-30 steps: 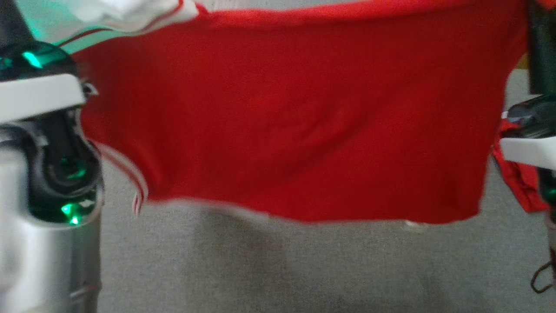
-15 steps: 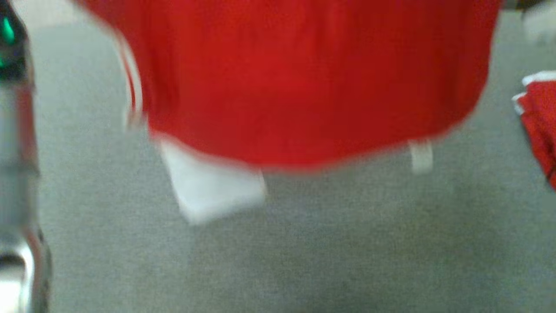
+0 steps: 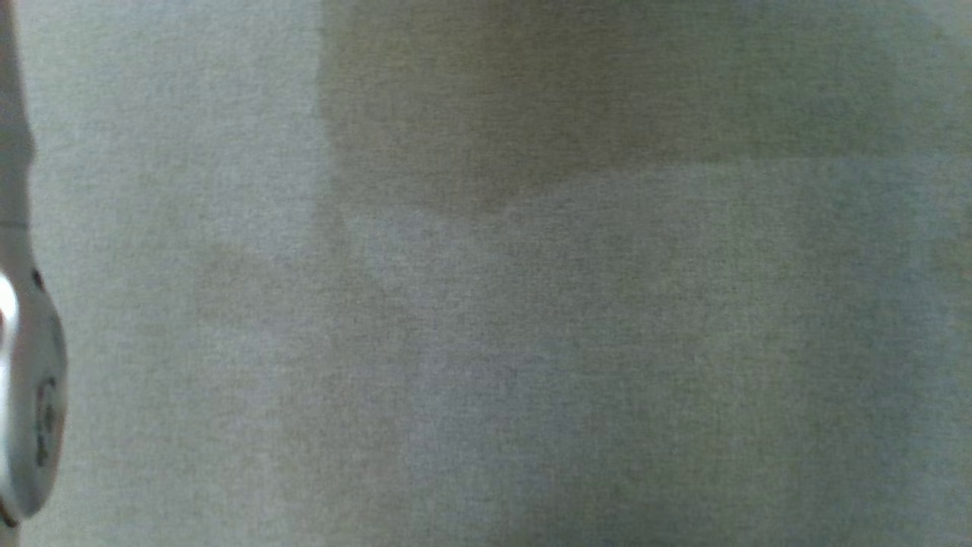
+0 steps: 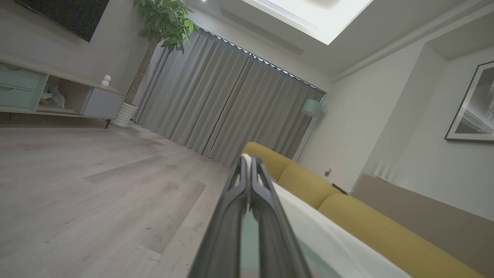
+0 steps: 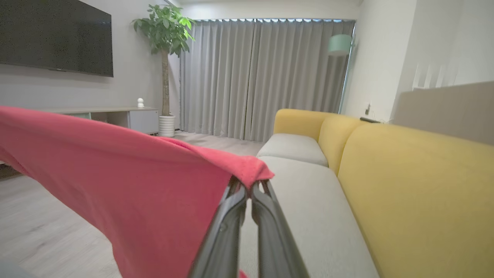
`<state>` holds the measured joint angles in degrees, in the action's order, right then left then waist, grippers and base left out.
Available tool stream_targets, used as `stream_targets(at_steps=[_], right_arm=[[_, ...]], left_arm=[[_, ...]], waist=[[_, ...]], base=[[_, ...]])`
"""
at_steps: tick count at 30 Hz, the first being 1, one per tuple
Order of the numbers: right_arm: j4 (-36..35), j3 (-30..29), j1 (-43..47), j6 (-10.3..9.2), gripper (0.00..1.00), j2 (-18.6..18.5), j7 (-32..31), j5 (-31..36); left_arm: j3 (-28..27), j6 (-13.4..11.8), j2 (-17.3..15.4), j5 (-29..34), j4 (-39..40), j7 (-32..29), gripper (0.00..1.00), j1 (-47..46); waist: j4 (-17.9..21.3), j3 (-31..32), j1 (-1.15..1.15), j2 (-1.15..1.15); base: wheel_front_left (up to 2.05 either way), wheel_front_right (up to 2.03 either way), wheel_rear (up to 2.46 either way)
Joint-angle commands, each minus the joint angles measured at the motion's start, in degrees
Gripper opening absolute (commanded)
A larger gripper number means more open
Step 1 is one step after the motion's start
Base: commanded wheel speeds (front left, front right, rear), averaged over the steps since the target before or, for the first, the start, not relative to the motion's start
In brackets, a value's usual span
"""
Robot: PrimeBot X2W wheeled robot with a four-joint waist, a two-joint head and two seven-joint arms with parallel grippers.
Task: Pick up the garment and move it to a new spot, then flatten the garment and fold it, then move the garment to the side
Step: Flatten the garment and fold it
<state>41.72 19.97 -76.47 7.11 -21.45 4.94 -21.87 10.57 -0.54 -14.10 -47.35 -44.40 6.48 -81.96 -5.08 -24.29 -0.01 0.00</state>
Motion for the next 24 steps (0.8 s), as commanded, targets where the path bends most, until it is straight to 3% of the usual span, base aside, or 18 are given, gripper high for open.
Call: stream_targets(at_steps=[1,8,13,19,24], right_arm=[[-0.49,-0.22,-0.18,0.37,0.0,-0.08,0.36,-1.45],[5.99,9.48,10.35,0.37,0.0,-2.63,-2.53,-8.36],[4.94,18.28,18.57,0.37,0.0,-6.99,-7.24,-14.29],[1.81,24.68,24.41,0.37,0.0,-11.69,-11.23,-20.53],[-1.89,29.07,28.15,0.37,0.0,-15.39,-14.07,-25.91]], left_arm=[[-0.46,0.65,-2.94,0.56,0.8,0.83,0.0,-1.08],[3.69,5.41,-0.81,2.24,-5.76,5.01,0.0,11.43],[7.98,7.36,-0.67,3.36,-7.2,4.84,0.0,21.38],[14.4,7.96,-3.43,4.78,-4.8,0.14,0.0,30.45],[19.94,8.01,-8.08,3.21,2.44,-6.83,0.0,38.52]], waist=[[-0.42,0.01,0.01,0.0],[-2.59,3.29,0.01,0.0],[-4.22,6.17,0.01,0.0],[-4.85,9.33,0.01,0.0],[-5.06,12.56,0.01,0.0]], base=[[0.0,0.0,0.0],[0.0,0.0,0.0],[0.0,0.0,0.0],[0.0,0.0,0.0],[0.0,0.0,0.0]])
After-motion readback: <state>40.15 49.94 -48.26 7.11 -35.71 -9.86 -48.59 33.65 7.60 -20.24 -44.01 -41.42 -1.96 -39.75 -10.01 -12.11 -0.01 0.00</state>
